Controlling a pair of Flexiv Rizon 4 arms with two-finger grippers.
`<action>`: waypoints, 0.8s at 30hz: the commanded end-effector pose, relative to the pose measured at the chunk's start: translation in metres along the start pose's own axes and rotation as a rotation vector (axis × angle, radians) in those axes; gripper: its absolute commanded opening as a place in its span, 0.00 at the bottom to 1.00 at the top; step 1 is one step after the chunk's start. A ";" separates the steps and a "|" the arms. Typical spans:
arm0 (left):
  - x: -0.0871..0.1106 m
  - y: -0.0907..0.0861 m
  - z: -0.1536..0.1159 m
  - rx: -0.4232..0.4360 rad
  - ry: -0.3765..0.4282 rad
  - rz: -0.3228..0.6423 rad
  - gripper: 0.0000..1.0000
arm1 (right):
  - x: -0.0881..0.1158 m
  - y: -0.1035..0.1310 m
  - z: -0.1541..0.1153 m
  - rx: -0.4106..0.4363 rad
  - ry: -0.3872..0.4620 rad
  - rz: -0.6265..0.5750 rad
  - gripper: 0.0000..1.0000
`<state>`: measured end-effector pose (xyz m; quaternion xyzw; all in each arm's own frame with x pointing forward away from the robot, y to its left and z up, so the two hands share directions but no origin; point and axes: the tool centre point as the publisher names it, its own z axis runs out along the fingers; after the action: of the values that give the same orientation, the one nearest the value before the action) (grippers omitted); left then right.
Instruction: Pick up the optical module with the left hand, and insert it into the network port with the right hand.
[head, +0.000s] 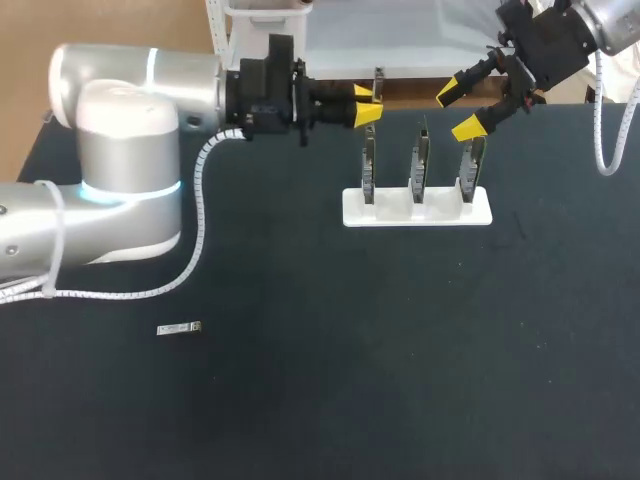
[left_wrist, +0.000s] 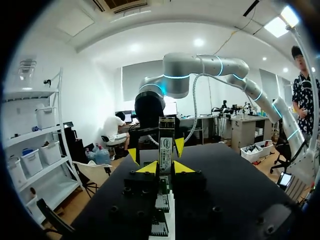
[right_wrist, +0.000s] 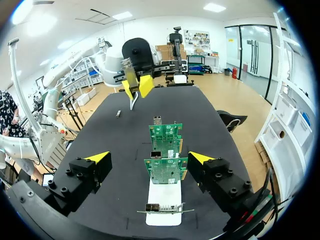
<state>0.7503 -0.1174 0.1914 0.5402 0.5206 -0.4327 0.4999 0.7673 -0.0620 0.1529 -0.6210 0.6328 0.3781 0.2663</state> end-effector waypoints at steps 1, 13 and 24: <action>0.001 0.007 0.010 -0.018 0.005 0.009 0.00 | 0.000 -0.002 0.000 -0.003 -0.001 0.000 1.00; -0.007 0.031 0.038 -0.069 -0.009 0.041 0.00 | 0.000 -0.002 0.000 -0.003 -0.001 0.000 1.00; -0.002 0.036 0.045 0.008 0.024 0.038 0.00 | 0.000 -0.002 0.000 -0.003 -0.001 0.000 1.00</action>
<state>0.7787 -0.1574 0.1918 0.5484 0.5200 -0.4095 0.5111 0.7673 -0.0620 0.1528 -0.6211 0.6328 0.3781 0.2662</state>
